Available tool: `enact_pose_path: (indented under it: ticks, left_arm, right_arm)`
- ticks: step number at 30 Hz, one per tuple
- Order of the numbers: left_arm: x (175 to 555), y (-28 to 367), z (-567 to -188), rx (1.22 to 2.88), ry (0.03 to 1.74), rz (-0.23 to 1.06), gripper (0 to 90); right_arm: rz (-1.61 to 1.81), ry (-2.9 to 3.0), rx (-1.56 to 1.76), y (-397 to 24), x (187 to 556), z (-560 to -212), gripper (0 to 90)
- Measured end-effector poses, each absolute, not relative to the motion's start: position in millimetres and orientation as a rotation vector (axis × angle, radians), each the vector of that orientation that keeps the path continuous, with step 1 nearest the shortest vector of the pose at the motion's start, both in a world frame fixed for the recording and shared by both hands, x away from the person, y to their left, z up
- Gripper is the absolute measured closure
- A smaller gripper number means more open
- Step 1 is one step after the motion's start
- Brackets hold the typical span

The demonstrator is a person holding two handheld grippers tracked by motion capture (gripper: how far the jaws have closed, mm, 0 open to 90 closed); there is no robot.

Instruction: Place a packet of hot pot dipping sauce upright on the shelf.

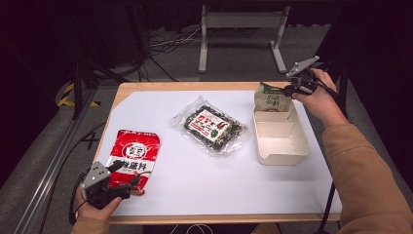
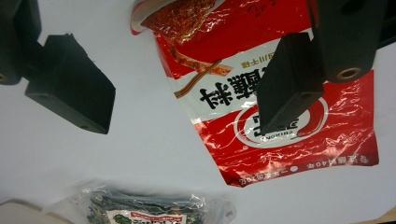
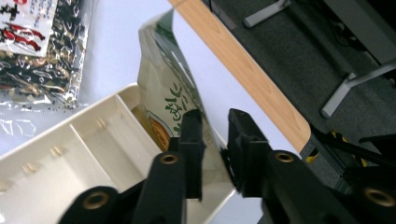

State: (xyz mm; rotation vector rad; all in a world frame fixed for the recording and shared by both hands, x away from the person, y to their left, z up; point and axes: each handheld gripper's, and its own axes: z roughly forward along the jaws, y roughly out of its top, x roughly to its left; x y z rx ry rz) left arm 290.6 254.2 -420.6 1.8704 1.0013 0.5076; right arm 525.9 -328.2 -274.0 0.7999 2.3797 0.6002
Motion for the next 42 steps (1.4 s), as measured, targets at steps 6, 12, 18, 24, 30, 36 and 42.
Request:
enact_pose_path:
  ticks: [6,12,18,24,30,36,42]
  left_arm:
    - [293.9,252.0,-418.2,1.874,0.987,0.508,19.6]
    - [300.9,244.6,-416.1,1.879,0.960,0.501,19.5]
    - [310.0,236.5,-415.4,1.888,0.928,0.482,19.6]
    - [318.1,228.7,-413.9,1.899,0.900,0.473,19.5]
    - [323.5,222.9,-412.9,1.902,0.881,0.463,19.5]
    - [325.2,222.1,-413.1,1.905,0.875,0.464,19.6]
    - [324.7,221.3,-413.2,1.915,0.873,0.468,19.3]
  right_arm:
    - [0.672,2.316,0.827,-332.8,517.0,-267.5,53.8]
    - [0.762,2.266,0.838,-338.0,499.4,-258.6,46.8]
    - [0.859,2.229,0.845,-343.2,478.0,-251.0,43.2]
    - [0.975,2.200,0.843,-343.9,446.2,-247.5,39.1]
    - [1.098,2.182,0.834,-339.6,416.3,-253.1,38.2]
    - [1.170,2.174,0.820,-336.3,395.8,-258.4,37.9]
    - [1.288,2.171,0.819,-331.0,379.7,-269.6,38.6]
